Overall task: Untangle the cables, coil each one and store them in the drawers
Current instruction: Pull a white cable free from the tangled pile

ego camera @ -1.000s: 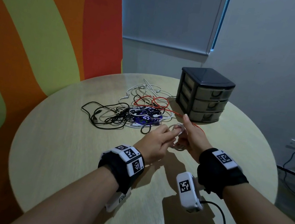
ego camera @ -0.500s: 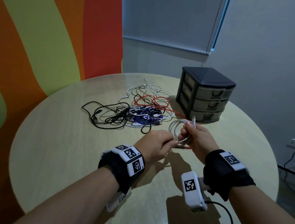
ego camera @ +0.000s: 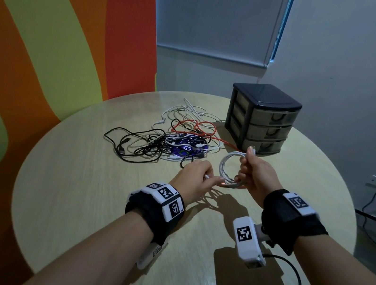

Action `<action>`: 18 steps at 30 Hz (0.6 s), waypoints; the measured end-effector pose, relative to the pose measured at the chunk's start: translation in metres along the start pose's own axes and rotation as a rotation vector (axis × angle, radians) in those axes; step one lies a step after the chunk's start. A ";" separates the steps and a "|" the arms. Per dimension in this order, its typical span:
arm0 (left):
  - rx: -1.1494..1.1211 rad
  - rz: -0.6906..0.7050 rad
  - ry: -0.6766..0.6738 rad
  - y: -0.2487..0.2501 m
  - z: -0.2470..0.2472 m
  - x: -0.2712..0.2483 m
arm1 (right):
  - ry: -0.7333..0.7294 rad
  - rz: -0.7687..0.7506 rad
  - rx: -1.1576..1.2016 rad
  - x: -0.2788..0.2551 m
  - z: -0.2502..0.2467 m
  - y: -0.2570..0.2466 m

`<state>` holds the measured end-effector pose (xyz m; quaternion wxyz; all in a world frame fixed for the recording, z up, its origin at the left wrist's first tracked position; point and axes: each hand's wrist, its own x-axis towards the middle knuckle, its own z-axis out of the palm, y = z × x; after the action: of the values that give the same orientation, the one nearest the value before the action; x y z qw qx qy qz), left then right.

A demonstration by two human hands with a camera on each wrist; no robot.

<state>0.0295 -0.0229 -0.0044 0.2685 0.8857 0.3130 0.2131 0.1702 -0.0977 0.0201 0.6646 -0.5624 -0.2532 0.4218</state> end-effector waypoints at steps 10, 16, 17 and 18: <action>-0.133 -0.016 0.153 0.008 -0.005 -0.003 | -0.101 0.044 -0.188 -0.008 0.017 0.002; -0.081 -0.009 0.200 0.004 -0.006 -0.002 | -0.175 0.006 -0.229 -0.008 0.030 0.004; -0.073 0.001 0.206 0.004 -0.006 -0.002 | -0.172 0.000 -0.231 -0.008 0.030 0.004; -0.069 0.016 0.209 0.004 -0.006 -0.002 | -0.165 -0.007 -0.232 -0.009 0.031 0.004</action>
<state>0.0267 -0.0245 0.0023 0.2632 0.8513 0.3248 0.3170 0.1396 -0.0883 0.0252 0.5733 -0.5980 -0.3561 0.4323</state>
